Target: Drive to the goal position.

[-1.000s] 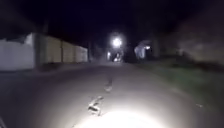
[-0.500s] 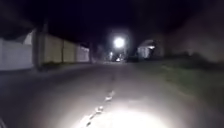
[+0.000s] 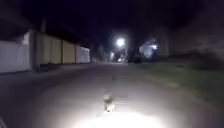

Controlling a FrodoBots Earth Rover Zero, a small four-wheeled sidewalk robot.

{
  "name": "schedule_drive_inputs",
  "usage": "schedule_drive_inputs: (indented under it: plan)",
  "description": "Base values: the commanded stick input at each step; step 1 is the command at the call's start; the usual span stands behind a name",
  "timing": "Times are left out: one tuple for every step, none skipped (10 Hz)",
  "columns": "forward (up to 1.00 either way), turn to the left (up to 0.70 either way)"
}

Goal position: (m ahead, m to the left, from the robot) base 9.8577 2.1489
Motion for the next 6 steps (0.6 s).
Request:
schedule_drive_inputs:
  plan:
    - [1.00, -0.34]
    - [1.00, -0.39]
    - [1.00, -0.26]
    - [1.00, 0.00]
    - [1.00, 0.00]
    - [1.00, 0.00]
